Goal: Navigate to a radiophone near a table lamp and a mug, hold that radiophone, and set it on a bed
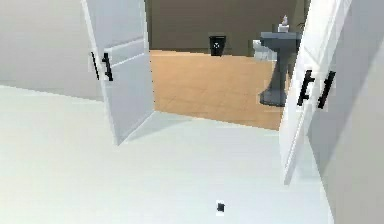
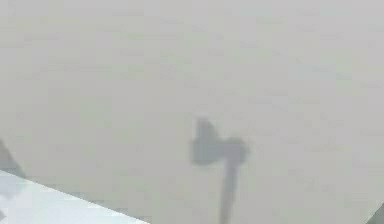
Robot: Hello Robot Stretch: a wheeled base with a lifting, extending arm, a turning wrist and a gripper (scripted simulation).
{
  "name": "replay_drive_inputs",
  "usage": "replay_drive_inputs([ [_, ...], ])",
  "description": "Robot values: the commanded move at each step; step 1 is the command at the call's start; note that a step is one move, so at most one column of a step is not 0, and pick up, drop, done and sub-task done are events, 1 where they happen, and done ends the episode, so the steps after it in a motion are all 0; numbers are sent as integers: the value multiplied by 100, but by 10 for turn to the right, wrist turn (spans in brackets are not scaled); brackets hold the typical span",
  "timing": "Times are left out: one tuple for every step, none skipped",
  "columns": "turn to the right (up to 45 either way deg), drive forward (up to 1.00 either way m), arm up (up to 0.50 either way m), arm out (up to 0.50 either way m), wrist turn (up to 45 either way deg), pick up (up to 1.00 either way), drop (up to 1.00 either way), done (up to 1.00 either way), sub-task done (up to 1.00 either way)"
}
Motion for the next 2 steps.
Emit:
replay_drive_inputs([
  [0, 100, 0, 0, 0, 0, 0, 0, 0],
  [0, 35, 0, 0, 0, 0, 0, 0, 0],
])
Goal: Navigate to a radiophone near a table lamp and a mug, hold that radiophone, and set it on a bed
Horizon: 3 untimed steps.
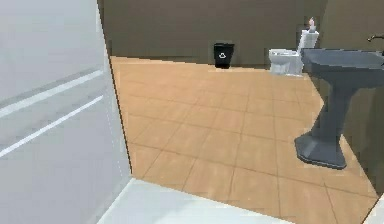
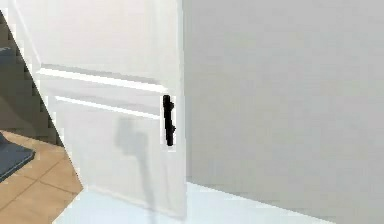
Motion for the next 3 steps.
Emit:
replay_drive_inputs([
  [60, 0, 0, 0, 0, 0, 0, 0, 0],
  [0, 100, 0, 0, 0, 0, 0, 0, 0],
  [0, 50, 0, 0, 0, 0, 0, 0, 0],
])
